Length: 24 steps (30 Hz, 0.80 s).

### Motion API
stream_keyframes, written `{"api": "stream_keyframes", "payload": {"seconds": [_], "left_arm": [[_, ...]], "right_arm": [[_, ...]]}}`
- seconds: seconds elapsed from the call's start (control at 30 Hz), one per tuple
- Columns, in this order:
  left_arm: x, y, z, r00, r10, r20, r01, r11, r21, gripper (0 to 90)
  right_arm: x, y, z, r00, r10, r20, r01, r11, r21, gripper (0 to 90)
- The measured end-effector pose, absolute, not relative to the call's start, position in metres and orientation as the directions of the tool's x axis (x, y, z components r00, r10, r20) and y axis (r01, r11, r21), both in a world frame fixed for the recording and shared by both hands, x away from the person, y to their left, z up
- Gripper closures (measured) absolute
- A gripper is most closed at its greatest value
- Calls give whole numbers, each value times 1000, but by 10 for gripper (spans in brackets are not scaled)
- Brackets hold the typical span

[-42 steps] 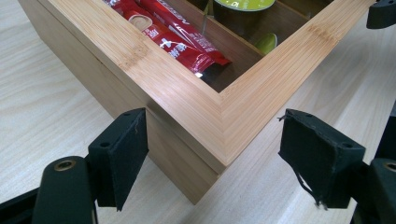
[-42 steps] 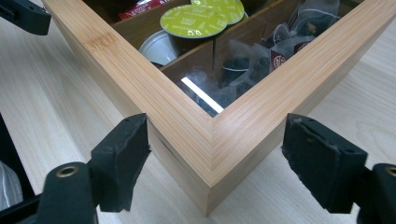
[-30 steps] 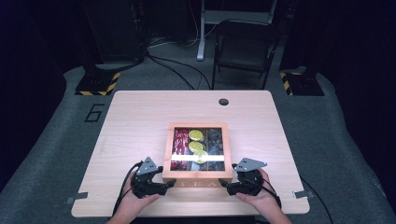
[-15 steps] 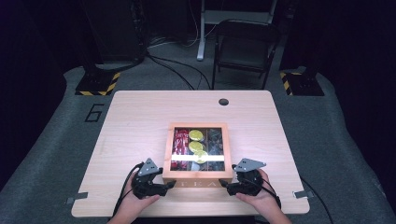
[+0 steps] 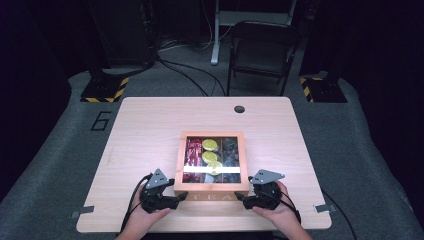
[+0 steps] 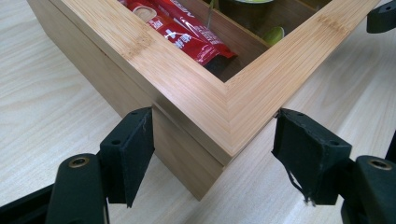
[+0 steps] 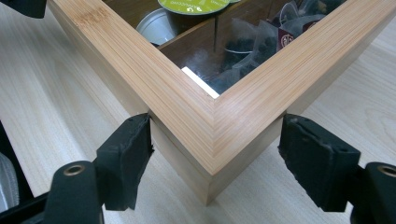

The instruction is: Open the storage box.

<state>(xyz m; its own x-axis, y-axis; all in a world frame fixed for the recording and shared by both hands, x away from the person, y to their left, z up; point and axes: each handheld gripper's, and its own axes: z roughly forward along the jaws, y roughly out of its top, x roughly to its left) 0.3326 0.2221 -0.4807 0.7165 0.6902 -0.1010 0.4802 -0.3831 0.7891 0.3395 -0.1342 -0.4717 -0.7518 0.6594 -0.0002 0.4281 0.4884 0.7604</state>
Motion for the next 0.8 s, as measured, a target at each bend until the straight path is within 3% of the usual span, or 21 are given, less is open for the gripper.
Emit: {"api": "stream_keyframes", "payload": {"seconds": [0.8], "left_arm": [[329,221,-472,723,687,-67,429,-371,823,334]], "right_arm": [[338,-135,-466,-737,676,16,426,446,788,317]]}}
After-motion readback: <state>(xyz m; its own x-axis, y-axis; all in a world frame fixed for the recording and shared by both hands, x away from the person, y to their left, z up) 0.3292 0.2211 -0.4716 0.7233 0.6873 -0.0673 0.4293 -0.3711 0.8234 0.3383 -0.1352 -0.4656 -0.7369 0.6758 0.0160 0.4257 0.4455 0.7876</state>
